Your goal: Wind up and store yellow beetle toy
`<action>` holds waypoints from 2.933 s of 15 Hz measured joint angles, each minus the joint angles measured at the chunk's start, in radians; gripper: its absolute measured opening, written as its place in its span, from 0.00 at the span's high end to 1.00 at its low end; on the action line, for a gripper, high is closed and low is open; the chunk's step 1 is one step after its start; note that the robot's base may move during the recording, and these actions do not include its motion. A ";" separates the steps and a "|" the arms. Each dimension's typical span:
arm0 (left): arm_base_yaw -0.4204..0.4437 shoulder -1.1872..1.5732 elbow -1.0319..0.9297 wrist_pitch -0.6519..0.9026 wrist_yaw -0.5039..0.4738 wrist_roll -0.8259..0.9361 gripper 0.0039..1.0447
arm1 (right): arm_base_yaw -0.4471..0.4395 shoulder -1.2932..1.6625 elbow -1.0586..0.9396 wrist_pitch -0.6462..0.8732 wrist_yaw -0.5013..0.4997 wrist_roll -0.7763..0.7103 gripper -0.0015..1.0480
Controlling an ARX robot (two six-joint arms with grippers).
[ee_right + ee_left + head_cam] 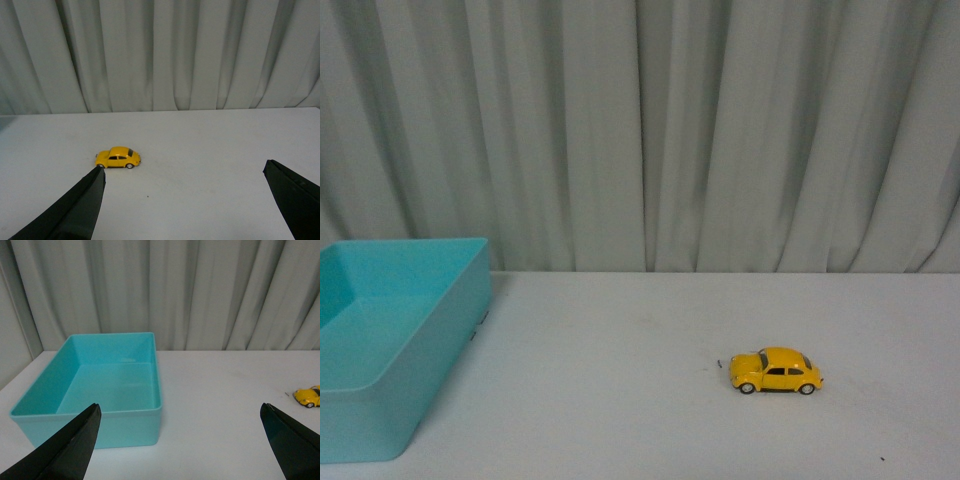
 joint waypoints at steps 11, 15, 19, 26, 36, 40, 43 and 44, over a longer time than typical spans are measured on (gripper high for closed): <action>0.000 0.000 0.000 0.000 0.000 0.000 0.06 | 0.000 0.000 0.000 0.000 0.000 0.000 0.06; 0.000 0.000 0.000 0.001 0.000 0.000 0.06 | 0.000 0.000 0.000 0.002 0.000 0.000 0.06; 0.000 0.000 0.000 0.000 0.000 0.000 0.06 | 0.000 0.000 0.000 -0.003 0.000 0.000 0.06; 0.000 0.000 0.000 0.000 0.000 0.000 0.06 | 0.000 0.000 0.000 0.000 0.000 0.000 0.06; 0.000 0.000 0.000 0.000 0.000 0.000 0.06 | -0.015 0.011 0.010 -0.046 -0.043 0.042 0.06; 0.000 0.000 0.000 0.000 0.000 0.000 0.06 | -0.360 0.734 0.085 0.628 -0.397 0.259 0.06; 0.000 0.000 0.000 0.000 0.000 0.000 0.06 | -0.386 1.382 0.378 1.099 -0.471 0.241 0.06; 0.000 0.000 0.000 0.000 0.000 0.000 0.06 | -0.341 1.553 0.494 1.097 -0.509 0.212 0.06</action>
